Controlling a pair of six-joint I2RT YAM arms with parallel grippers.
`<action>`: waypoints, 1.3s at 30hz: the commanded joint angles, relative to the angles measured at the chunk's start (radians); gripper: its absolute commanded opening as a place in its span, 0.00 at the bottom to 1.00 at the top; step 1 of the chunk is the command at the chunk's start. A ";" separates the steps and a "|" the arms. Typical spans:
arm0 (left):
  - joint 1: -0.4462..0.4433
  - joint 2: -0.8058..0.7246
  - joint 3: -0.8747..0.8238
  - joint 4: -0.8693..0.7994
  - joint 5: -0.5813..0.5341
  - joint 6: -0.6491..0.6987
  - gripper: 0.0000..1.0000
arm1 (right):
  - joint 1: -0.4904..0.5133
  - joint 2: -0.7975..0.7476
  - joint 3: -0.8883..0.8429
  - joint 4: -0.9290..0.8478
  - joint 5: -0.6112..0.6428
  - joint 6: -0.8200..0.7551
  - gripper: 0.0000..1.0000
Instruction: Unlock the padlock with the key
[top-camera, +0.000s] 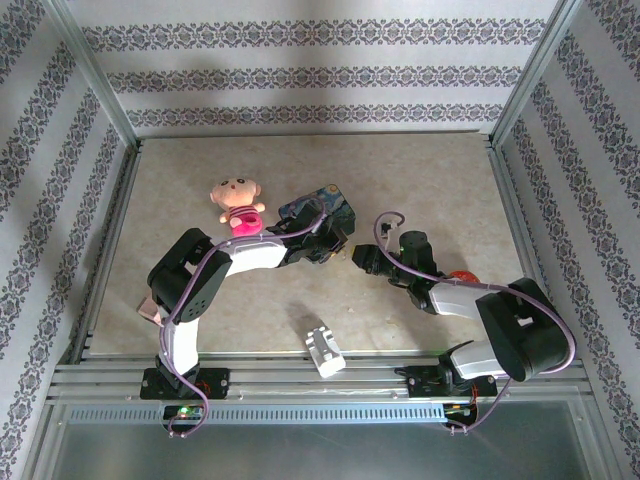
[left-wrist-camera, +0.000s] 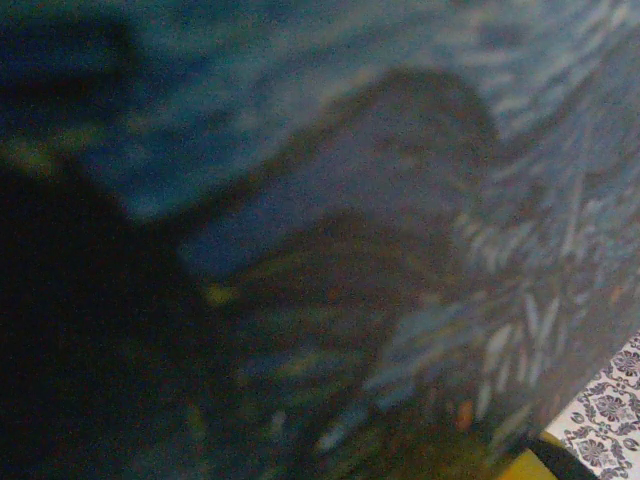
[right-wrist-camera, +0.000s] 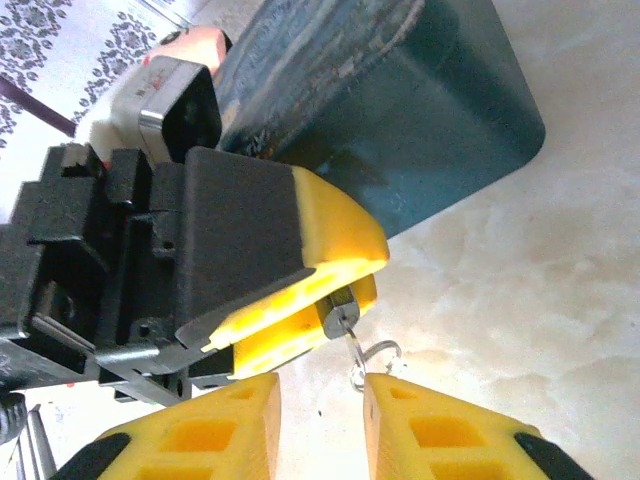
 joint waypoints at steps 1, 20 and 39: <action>-0.009 0.015 -0.028 -0.010 0.121 -0.078 0.00 | 0.010 0.025 -0.004 0.000 0.004 0.007 0.27; -0.016 0.034 -0.011 -0.011 0.149 -0.069 0.00 | 0.054 0.176 0.079 0.067 0.014 0.016 0.21; -0.027 0.056 -0.020 0.065 0.192 -0.091 0.29 | 0.044 0.263 0.121 0.177 -0.003 0.082 0.00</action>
